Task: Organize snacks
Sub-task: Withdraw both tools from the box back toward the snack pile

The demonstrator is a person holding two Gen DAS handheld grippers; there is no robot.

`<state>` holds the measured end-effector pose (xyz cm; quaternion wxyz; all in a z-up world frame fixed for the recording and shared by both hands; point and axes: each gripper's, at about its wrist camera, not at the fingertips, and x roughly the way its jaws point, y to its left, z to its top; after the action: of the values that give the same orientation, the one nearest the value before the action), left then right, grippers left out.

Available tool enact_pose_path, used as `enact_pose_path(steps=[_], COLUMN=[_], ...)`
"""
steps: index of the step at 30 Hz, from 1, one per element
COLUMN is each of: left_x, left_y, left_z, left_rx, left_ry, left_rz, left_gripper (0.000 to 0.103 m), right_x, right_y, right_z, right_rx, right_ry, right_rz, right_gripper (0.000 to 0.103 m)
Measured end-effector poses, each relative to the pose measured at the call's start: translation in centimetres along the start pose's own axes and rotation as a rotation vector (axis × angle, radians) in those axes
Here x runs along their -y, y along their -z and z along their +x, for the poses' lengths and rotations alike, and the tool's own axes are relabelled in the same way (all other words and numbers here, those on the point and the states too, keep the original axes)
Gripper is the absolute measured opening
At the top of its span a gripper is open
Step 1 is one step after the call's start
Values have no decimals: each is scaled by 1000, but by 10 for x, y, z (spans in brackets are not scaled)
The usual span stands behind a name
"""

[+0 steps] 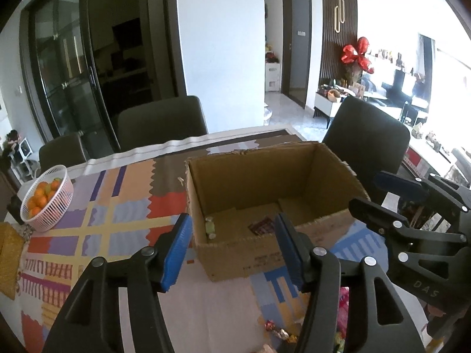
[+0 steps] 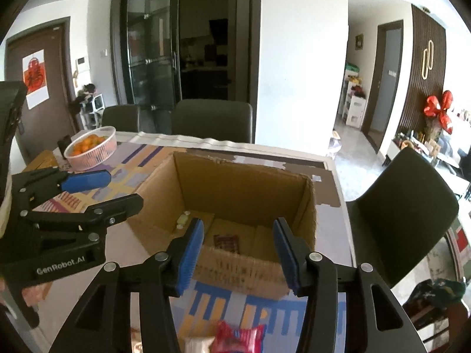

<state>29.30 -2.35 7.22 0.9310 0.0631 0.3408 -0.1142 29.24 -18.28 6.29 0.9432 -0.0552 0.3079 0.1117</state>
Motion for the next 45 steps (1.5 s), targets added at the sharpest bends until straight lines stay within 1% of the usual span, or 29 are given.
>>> enact_pose_path(steps=[1, 5, 9, 10, 15, 18, 21, 23, 28, 31, 33, 36, 40, 43, 45], left_x=[2, 8, 18, 21, 33, 39, 46, 50, 58, 59, 61, 66, 71, 74, 76], left_y=[3, 16, 33, 38, 62, 77, 93, 101, 127, 140, 150, 166, 183, 192, 199], left_z=[-6, -28, -51, -56, -77, -85, -92, -94, -97, -95, -93, -90, -88, -86, -82], left_rx=[10, 31, 45, 51, 62, 46, 37, 24, 1, -18, -23, -28, -27, -28, -33], left_ry=[1, 17, 23, 21, 15, 29, 18, 23, 18, 32, 21, 27, 11, 37, 64], left_rz=[3, 9, 24, 29, 70, 80, 103, 116, 140, 135, 145, 172, 206, 216, 221], left_gripper=[60, 60, 60, 61, 62, 62, 62, 62, 62, 62, 62, 62, 62, 62, 62], right_x=[-1, -5, -8, -9, -13, -18, -25, -29, -33, -34, -33, -35, -41, -43, -45], right_y=[4, 16, 28, 31, 50, 64, 76, 84, 104, 119, 129, 142, 161, 172, 179], right_z=[-10, -38, -63, -68, -87, -96, -103, -106, -109, -106, -104, -101, -96, -96, -94], right_rx=[15, 55, 89, 94, 91, 84, 73, 62, 8, -30, -54, -83, -117, -126, -134], right_ry=[4, 13, 4, 1, -23, -32, -31, -32, -55, -76, -88, -95, -85, -91, -111], right_rz=[-3, -4, -1, -1, 4, -14, -41, -59, -70, -61, -45, -33, -64, -71, -69], right_gripper=[50, 50, 50, 50, 50, 50, 50, 50, 50, 50, 50, 50, 50, 50, 50])
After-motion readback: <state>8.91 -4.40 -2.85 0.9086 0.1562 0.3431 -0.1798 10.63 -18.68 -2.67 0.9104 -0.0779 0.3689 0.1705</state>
